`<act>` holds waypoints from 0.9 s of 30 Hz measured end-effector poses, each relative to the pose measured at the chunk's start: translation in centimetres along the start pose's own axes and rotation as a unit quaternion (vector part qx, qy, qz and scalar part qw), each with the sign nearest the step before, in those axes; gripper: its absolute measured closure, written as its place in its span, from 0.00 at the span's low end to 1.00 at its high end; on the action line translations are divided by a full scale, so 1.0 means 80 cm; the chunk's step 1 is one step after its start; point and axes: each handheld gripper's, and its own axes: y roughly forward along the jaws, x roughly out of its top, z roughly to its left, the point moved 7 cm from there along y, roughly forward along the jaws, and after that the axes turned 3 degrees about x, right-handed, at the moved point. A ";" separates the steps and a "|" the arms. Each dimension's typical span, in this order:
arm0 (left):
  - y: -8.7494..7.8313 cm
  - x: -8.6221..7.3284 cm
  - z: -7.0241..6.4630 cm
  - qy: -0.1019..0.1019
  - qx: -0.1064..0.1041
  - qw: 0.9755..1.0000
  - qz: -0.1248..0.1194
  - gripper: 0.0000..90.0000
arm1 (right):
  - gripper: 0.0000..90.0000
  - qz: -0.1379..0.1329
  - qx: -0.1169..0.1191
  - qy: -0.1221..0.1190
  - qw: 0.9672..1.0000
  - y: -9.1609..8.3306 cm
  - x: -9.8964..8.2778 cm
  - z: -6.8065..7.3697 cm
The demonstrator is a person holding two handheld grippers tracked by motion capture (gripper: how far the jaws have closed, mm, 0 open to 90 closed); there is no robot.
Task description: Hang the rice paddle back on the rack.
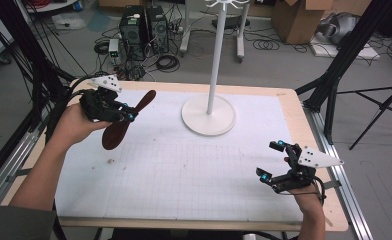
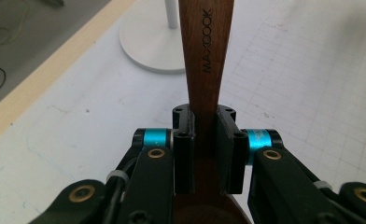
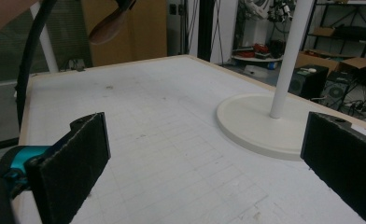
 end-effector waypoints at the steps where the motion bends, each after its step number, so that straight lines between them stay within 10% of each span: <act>1: -0.001 0.002 0.000 -0.001 -0.002 1.000 -0.004 0.87 | 0.01 0.000 0.000 0.000 1.000 0.000 0.000 0.000; 27: -0.021 0.071 0.006 -0.001 -0.008 0.999 -0.049 0.87 | 0.01 -0.006 -0.002 0.000 1.000 -0.004 0.002 -0.002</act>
